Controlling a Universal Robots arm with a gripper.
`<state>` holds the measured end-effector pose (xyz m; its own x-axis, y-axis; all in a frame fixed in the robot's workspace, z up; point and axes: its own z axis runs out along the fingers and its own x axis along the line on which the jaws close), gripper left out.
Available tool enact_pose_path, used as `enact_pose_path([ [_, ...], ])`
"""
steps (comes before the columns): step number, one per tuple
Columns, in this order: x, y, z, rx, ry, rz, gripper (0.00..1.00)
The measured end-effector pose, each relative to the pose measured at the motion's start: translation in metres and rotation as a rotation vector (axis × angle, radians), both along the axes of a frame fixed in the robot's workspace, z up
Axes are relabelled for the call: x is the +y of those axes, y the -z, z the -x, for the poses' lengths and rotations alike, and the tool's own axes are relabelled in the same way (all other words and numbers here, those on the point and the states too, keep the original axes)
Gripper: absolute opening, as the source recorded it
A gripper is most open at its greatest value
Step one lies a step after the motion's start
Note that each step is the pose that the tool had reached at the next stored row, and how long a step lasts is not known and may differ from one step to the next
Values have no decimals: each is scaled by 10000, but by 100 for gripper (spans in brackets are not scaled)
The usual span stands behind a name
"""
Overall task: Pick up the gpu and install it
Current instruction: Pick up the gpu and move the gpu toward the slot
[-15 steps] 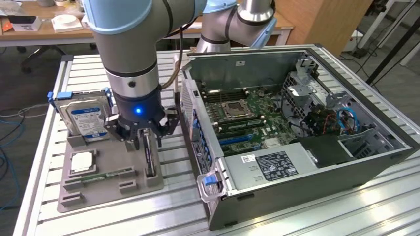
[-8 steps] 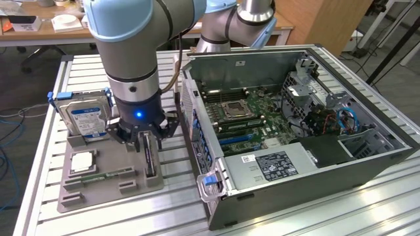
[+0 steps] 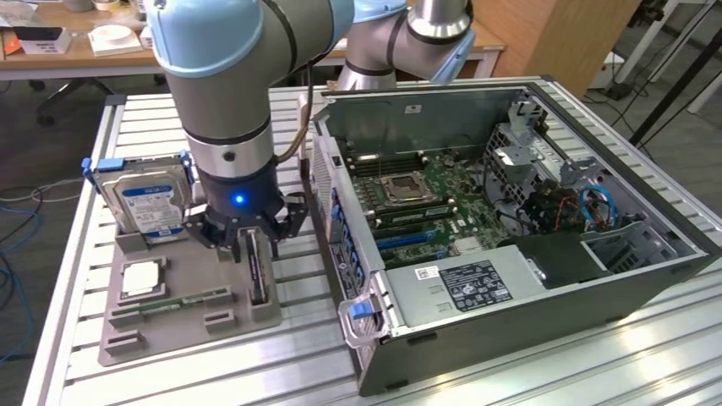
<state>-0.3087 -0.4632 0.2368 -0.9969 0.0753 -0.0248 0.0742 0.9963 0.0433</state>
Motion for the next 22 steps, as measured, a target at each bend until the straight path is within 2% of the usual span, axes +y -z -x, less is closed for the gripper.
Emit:
enact_pose_path([
  [17, 6, 44, 32, -1, -2, -2, 53],
  [19, 6, 44, 32, -1, -2, -2, 52],
  [20, 6, 44, 32, -1, -1, -2, 45],
  [22, 6, 44, 32, -1, -2, -1, 45],
])
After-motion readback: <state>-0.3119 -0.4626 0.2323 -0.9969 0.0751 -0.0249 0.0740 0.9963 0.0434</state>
